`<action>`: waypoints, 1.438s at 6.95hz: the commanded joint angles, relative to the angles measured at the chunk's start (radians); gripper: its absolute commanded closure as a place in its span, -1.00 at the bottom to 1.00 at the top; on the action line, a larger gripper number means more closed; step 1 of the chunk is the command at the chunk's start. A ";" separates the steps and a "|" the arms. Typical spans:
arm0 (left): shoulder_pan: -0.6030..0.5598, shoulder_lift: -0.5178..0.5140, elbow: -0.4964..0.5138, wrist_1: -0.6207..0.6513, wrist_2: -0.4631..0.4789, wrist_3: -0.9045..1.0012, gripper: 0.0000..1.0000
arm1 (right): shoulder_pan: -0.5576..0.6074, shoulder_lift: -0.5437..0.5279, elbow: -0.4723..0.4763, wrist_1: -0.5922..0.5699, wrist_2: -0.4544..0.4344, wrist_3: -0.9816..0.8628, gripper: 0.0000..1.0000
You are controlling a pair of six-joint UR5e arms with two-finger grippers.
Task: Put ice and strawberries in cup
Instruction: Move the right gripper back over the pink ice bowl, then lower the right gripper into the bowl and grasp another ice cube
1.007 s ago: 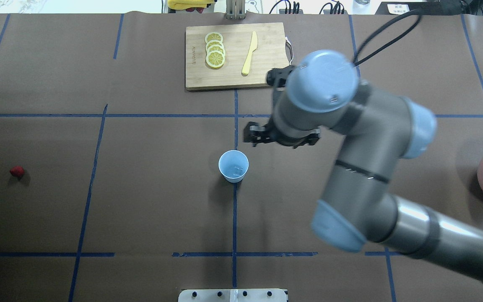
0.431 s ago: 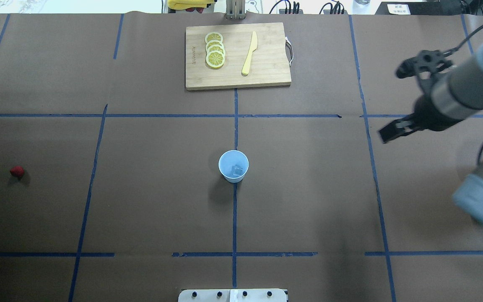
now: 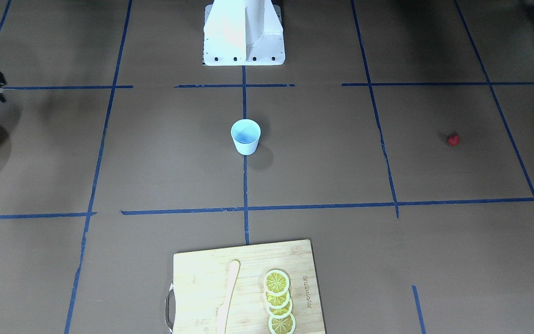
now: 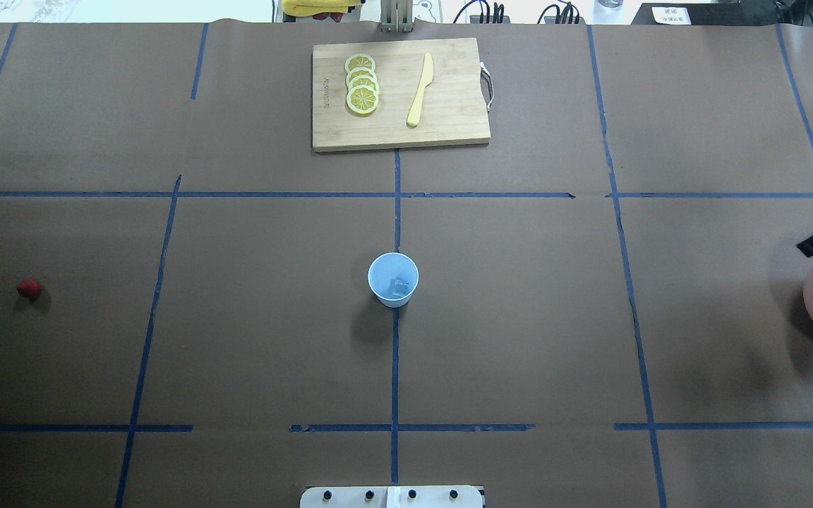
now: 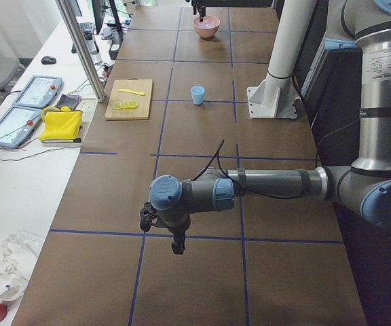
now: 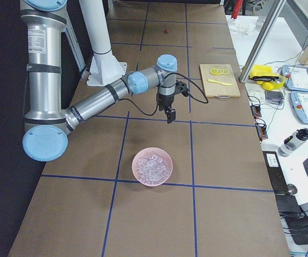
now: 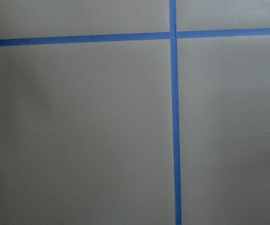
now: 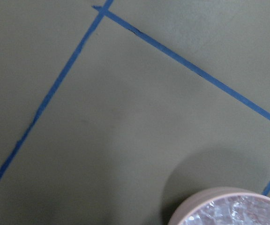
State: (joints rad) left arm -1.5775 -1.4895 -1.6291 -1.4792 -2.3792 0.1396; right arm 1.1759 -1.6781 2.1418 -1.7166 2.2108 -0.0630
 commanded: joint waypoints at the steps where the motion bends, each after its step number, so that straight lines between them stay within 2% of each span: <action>1: 0.001 0.000 0.000 -0.001 -0.002 0.000 -1.00 | 0.076 -0.093 -0.023 0.000 0.029 -0.231 -0.97; 2: 0.001 0.000 0.000 -0.001 0.000 0.002 -1.00 | 0.083 -0.116 -0.043 0.030 0.033 -0.259 -0.96; 4: 0.001 0.000 0.000 -0.001 -0.002 0.000 -1.00 | 0.085 -0.199 -0.175 0.318 0.076 -0.245 -0.96; 5: 0.002 0.000 0.000 -0.001 -0.002 0.000 -1.00 | 0.085 -0.216 -0.215 0.377 0.076 -0.244 -0.92; 8: 0.002 0.000 -0.002 -0.001 -0.002 0.000 -1.00 | 0.079 -0.213 -0.319 0.501 0.072 -0.148 -0.78; 10: 0.002 0.000 -0.002 -0.001 -0.002 0.000 -1.00 | 0.030 -0.209 -0.319 0.503 0.072 -0.095 -0.65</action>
State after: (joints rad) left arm -1.5754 -1.4895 -1.6306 -1.4803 -2.3807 0.1396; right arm 1.2327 -1.8895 1.8267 -1.2184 2.2826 -0.1857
